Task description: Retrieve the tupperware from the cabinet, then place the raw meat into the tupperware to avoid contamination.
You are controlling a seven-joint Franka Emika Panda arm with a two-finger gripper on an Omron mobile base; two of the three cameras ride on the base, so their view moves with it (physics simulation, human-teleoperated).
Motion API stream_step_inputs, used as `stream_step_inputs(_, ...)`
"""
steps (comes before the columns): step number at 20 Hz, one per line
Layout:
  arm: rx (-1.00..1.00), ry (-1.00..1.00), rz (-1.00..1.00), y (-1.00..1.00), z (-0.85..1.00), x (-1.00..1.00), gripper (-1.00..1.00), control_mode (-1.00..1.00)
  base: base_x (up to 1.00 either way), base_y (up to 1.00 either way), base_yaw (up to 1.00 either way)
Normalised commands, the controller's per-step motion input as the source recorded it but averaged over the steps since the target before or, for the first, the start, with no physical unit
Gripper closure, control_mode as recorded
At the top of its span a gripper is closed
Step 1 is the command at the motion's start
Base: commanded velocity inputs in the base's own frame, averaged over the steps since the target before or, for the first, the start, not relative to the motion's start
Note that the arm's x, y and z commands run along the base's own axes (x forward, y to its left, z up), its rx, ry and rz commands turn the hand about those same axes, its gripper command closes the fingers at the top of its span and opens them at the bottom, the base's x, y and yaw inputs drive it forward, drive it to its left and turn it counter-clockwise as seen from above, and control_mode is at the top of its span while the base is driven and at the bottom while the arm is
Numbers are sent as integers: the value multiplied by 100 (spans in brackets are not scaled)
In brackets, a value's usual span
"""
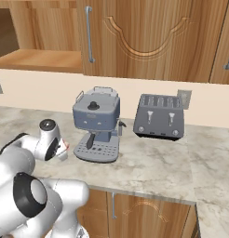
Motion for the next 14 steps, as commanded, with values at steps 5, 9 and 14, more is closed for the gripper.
stream_step_inputs(5,-2,7,0,-1,0,29,-100,-100,0,0,0)
stream_step_inputs(9,-3,10,-2,-5,0,21,-100,-100,0,0,0)
stream_step_inputs(14,-3,9,-2,0,-6,9,-100,-100,0,0,0)
